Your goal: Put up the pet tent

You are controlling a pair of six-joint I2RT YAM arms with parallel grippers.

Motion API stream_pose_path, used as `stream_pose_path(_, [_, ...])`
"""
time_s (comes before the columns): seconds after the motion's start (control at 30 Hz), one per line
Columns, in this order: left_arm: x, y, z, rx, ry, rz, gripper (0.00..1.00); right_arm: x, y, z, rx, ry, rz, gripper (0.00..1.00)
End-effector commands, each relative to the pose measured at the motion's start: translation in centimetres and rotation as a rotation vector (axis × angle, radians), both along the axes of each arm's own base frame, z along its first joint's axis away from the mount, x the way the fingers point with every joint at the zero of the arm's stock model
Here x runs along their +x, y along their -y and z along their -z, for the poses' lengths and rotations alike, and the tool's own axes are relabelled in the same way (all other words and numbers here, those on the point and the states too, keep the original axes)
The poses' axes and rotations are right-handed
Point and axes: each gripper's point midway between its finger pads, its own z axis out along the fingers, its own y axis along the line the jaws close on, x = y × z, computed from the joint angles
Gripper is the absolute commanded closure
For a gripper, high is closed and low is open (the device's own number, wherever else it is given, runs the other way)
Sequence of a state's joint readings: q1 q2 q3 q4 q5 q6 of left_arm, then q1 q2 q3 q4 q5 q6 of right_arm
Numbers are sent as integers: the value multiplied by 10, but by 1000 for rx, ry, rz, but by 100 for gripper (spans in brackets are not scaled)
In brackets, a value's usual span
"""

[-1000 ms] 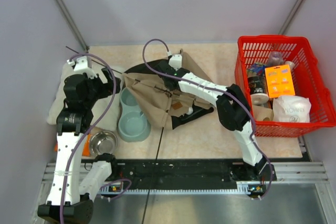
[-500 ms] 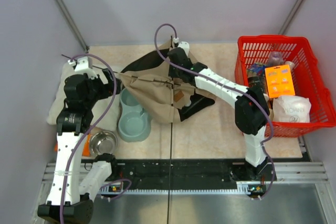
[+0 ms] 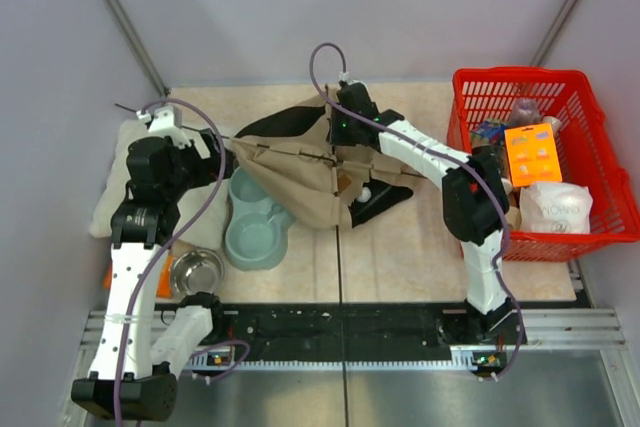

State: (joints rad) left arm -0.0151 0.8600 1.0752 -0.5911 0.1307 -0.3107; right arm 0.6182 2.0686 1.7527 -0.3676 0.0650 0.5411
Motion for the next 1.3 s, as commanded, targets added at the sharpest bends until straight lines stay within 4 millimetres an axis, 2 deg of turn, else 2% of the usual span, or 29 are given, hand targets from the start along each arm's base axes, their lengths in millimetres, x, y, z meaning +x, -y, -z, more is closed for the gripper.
stream_pose_path(0.0, [5,5,-20,-8,57,27,4,0,-8,-47,57,63,-63,64])
stream_pose_path(0.07, [6,8,-18,-19,45,39,4,-3,-4,-63,64,82,-60,46])
stream_pose_path(0.17, [7,11,-16,-33,27,51,4,-16,3,-91,86,104,-63,27])
stream_pose_path(0.23, [7,14,-15,-50,14,65,4,-29,8,-105,107,103,-79,23])
stream_pose_path(0.33, [5,23,-11,-86,-5,98,5,-58,18,-113,129,79,-110,23])
stream_pose_path(0.4, [2,29,-9,-109,-13,128,5,-82,22,-110,144,60,-147,23])
stream_pose_path(0.47, [-1,36,-5,-132,-24,160,4,-112,21,-115,164,92,-210,23])
stream_pose_path(0.53, [-2,38,-2,-143,-29,171,5,-148,11,-107,164,120,-309,23])
stream_pose_path(0.57, [-3,38,0,-143,-34,170,5,-170,9,-87,130,108,-346,23])
stream_pose_path(0.63, [-4,37,1,-140,-38,166,5,-205,2,-71,101,110,-415,23])
stream_pose_path(0.73, [-5,37,2,-140,-41,161,5,-249,-2,-47,125,55,-468,15])
stream_pose_path(0.83, [-4,35,5,-145,-46,149,5,-281,-4,-25,151,2,-495,9])
stream_pose_path(0.93, [-2,35,5,-156,-54,139,6,-304,-6,-5,186,-64,-518,9])
stream_pose_path(1.0, [-1,36,5,-165,-61,135,6,-314,-10,1,221,-79,-549,14])
stream_pose_path(1.13, [4,38,3,-185,-60,137,7,-323,-24,-3,329,-50,-617,20])
stream_pose_path(1.27, [5,41,-1,-214,-61,137,7,-331,-31,-4,362,-62,-663,21])
